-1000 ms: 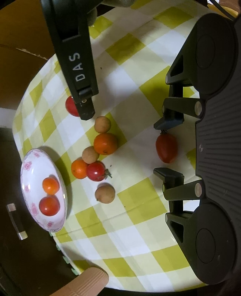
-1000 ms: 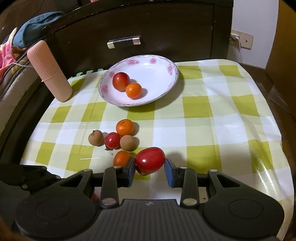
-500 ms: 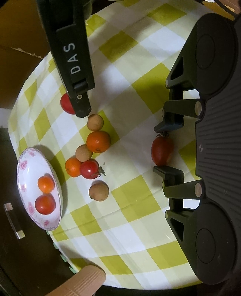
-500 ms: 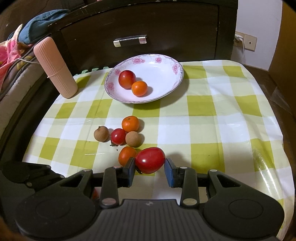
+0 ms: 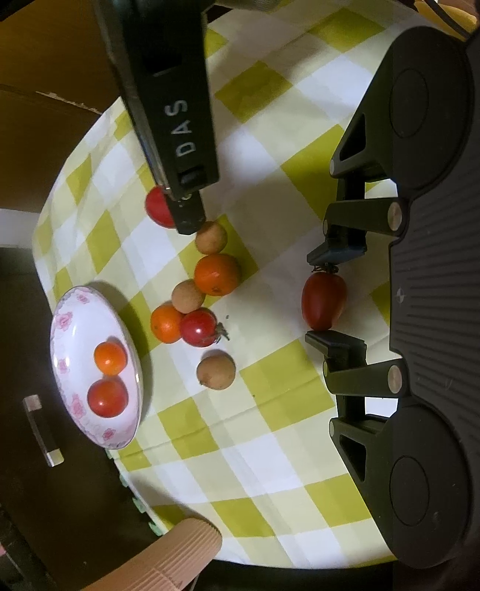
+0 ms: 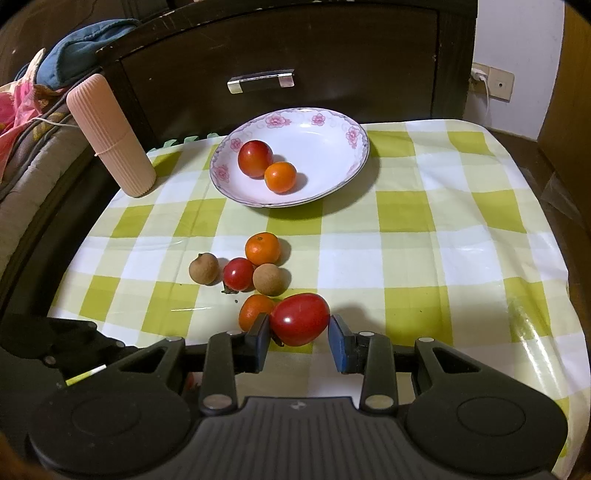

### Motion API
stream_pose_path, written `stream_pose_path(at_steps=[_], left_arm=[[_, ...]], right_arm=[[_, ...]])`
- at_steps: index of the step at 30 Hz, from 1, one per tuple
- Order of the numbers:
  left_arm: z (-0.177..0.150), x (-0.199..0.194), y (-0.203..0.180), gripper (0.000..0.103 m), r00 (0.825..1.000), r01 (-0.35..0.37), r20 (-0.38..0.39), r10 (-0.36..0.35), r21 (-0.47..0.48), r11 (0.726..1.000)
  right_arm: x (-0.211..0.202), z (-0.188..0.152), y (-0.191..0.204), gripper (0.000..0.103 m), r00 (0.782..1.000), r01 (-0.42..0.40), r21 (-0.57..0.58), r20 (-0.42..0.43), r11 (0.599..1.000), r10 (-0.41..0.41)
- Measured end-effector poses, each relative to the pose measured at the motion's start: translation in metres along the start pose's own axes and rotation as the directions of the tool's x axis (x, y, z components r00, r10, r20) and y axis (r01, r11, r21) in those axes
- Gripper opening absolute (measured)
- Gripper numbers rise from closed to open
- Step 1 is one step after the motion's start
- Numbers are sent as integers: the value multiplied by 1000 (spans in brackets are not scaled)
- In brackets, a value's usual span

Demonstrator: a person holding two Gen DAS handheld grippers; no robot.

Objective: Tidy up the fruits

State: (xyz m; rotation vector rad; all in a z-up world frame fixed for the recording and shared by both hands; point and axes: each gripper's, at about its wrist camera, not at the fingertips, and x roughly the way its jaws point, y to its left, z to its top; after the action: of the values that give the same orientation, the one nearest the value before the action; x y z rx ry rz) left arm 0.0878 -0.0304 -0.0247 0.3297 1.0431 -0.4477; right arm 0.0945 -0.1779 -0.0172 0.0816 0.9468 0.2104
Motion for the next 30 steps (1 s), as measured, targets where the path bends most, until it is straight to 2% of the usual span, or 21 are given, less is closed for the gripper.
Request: stream_pose_path(at_steps=[30], left_arm=[[51,-11,30,46,992,-42,117,48,-56,998]], right_arm=[[5,19,-3,33,999,10,5,38,1000,-11]])
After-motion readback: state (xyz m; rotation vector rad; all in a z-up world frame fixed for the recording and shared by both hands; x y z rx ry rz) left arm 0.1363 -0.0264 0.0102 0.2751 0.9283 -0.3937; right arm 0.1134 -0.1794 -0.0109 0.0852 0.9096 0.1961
